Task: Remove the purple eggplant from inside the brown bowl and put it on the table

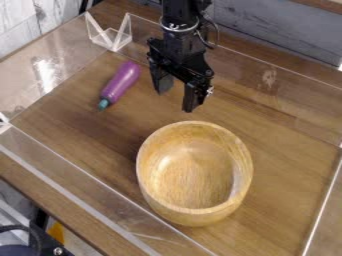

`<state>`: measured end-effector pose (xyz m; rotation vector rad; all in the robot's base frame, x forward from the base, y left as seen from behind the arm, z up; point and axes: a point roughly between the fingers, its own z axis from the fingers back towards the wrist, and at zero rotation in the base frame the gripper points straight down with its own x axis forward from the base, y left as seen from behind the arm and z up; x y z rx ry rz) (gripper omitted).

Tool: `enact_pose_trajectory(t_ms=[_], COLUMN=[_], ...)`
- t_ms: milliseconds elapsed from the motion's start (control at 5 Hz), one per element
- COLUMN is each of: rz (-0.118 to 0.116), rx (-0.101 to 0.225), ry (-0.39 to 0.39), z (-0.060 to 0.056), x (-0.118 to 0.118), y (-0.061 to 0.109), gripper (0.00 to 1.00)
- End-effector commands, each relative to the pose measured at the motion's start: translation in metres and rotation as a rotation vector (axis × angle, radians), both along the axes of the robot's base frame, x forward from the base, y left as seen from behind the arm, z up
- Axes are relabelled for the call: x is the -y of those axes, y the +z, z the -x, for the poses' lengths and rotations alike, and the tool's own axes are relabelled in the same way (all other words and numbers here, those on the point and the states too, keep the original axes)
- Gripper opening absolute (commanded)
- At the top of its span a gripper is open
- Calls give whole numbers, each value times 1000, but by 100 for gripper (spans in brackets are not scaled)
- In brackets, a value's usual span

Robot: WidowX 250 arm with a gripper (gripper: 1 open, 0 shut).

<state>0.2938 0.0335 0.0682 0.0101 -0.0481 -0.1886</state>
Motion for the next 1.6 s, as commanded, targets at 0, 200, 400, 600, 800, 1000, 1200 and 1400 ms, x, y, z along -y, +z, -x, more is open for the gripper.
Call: enact_pose_trajectory(t_ms=[0,200,400,600,800,1000,1200,1400], rz=[-6,-6,-6,-8,-10,-12,-13,-15], rx=[38,24,10,-1,-12,-19,-25,-22], ry=[0,-1,-1,-3,-4,-5,-5,-5], z=[-6,-5,-3,-1,0,2,3,3], x=[-5,-6,-7,-10,-13,-16,-20,-26], y=[9,5,0,-3,-7,-10,-12,-11], gripper=[100,100,100,100,100,100,100,100])
